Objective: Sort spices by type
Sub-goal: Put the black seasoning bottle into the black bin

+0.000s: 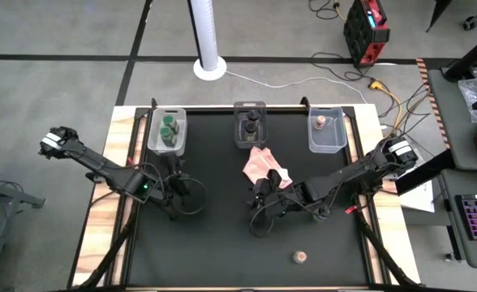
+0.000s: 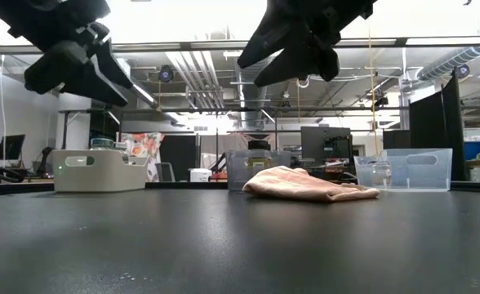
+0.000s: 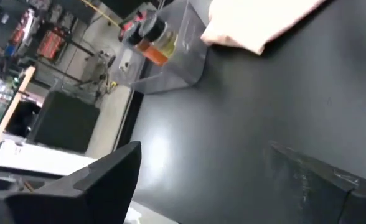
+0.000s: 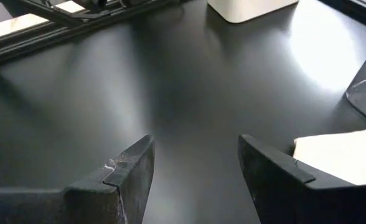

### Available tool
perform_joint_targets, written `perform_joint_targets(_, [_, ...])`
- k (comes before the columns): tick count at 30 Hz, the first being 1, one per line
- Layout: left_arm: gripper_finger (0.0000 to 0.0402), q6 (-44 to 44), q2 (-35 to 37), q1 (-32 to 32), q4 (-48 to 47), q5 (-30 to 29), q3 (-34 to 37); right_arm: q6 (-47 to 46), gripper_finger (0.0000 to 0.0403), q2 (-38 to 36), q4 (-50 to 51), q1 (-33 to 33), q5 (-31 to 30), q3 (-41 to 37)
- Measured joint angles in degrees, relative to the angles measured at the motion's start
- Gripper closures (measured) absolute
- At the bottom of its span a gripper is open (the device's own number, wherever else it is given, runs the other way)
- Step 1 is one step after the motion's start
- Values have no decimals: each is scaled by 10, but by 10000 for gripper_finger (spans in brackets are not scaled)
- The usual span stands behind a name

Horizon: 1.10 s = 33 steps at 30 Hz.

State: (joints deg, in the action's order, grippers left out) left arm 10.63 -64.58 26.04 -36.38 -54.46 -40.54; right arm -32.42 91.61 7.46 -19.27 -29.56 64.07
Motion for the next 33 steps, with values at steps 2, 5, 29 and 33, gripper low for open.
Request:
perform_joint_targets(2, [82,-10,1,0,11,-1,0,7,184,0,1,0,0,5])
perform_joint_targets(5, [82,-12,1,0,11,-1,0,15,184,2,0,1,0,8])
perform_joint_targets(29, [82,-12,1,0,12,-5,0,20,184,3,0,6,-1,4])
perform_joint_targets(33, [82,-12,1,0,13,-5,0,23,184,4,0,6,-2,4])
